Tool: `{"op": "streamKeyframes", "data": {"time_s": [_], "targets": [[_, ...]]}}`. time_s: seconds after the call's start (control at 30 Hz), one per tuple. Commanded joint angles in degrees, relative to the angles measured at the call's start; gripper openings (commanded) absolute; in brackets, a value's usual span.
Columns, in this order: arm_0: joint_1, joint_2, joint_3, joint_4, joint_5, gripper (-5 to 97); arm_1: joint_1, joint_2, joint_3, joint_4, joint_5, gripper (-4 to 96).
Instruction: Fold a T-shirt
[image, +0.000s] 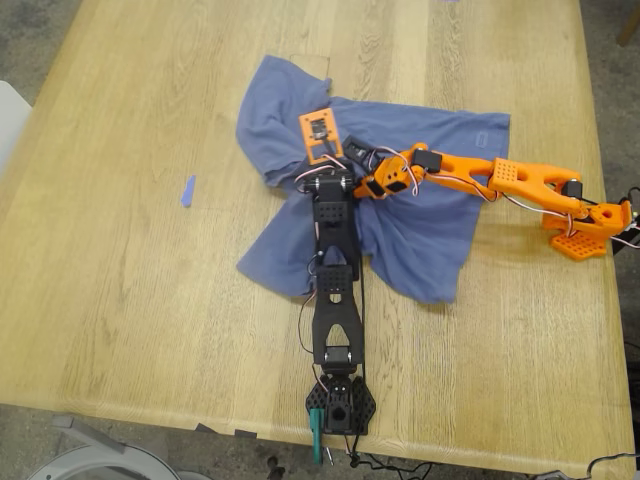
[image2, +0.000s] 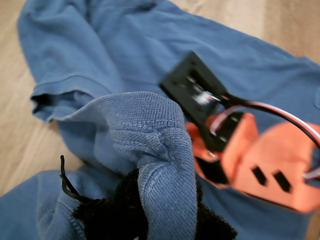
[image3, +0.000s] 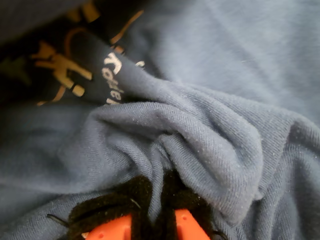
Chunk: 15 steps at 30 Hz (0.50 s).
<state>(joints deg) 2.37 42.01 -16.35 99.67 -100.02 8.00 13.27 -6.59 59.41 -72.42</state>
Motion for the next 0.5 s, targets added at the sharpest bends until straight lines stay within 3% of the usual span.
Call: {"op": "streamKeyframes", "data": {"time_s": [0.0,0.47], "targets": [[6.7,10.1,-2.5,-0.2,0.4,0,3.3,5.1,-0.9,-0.3,0.4,0.1],[27.8,1.4,-2.5,-2.0,0.2,0,9.5,8.2,-0.9,2.1,0.6,0.1]]}}
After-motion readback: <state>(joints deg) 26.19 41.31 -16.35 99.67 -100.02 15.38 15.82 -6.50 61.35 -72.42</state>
